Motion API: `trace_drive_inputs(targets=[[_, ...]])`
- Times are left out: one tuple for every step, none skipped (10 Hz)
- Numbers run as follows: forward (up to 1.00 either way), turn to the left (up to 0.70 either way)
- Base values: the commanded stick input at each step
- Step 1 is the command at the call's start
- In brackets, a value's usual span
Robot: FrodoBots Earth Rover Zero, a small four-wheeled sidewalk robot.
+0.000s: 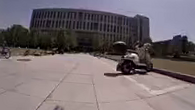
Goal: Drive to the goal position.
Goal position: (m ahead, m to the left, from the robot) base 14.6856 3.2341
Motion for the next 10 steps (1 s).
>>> trace_drive_inputs(targets=[[1.0, 0.0], [1.0, 0.0], [1.0, 0.0], [1.0, 0.0], [1.0, 0.0], [1.0, 0.0], [1.0, 0.0], [1.0, 0.0], [1.0, 0.0], [1.0, 0.0]])
